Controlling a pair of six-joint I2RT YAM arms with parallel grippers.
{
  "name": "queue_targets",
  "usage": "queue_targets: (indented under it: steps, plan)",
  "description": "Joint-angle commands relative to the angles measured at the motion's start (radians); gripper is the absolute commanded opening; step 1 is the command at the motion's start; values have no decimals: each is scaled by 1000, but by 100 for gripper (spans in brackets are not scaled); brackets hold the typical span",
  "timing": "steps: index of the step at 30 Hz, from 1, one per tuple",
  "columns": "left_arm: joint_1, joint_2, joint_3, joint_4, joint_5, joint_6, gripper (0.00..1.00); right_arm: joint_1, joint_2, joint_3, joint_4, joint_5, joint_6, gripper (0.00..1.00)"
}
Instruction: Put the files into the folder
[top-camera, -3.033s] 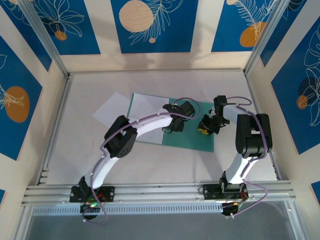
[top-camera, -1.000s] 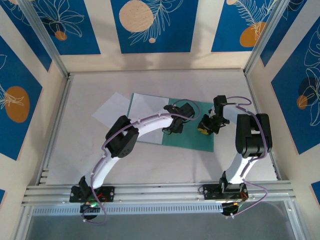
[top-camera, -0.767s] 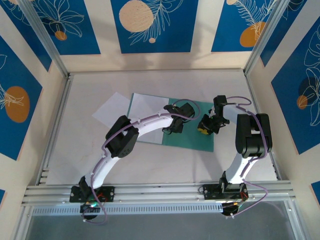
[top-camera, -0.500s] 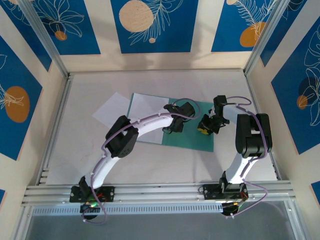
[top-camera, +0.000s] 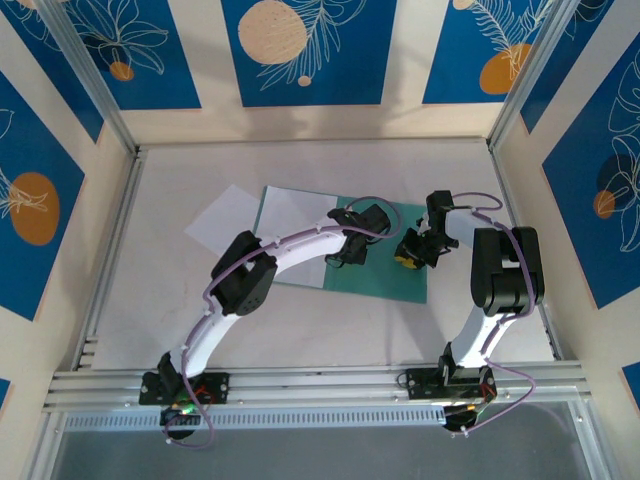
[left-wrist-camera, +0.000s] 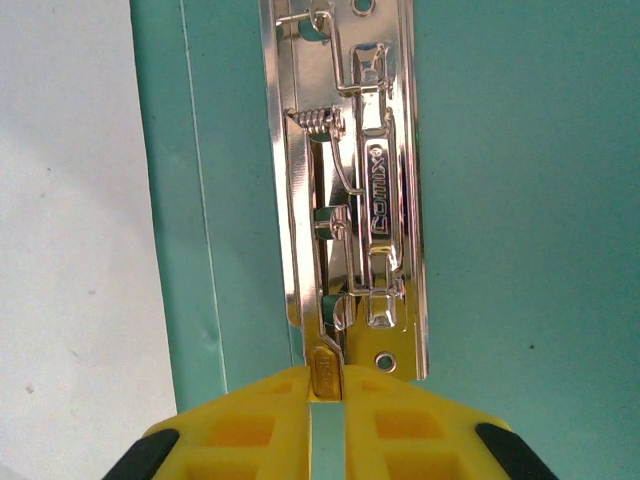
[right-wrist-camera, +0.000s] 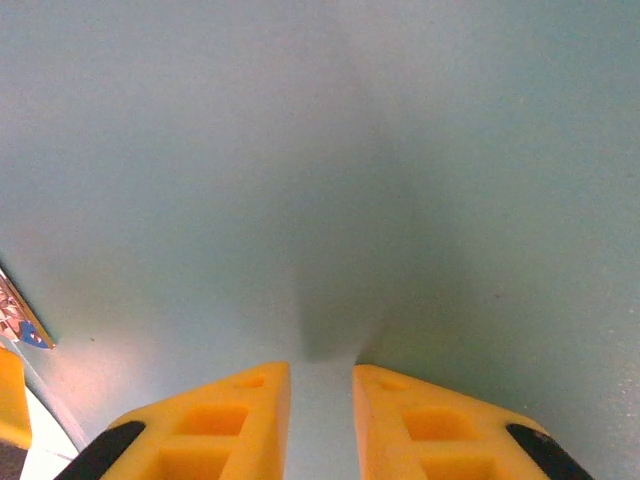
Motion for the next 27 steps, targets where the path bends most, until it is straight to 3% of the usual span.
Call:
queue_targets:
  steps: [1,17,27]
  plan:
    - [-3,36,25,-30,2,-6,14,4,27,2,-4,1,-12,26]
    - [-3,74,2,-13,146,-69,9,5,29,3,0,-2,-7,26]
    - [-1,86,-4,-16,161,-72,8,5,32,8,-2,-4,-9,26]
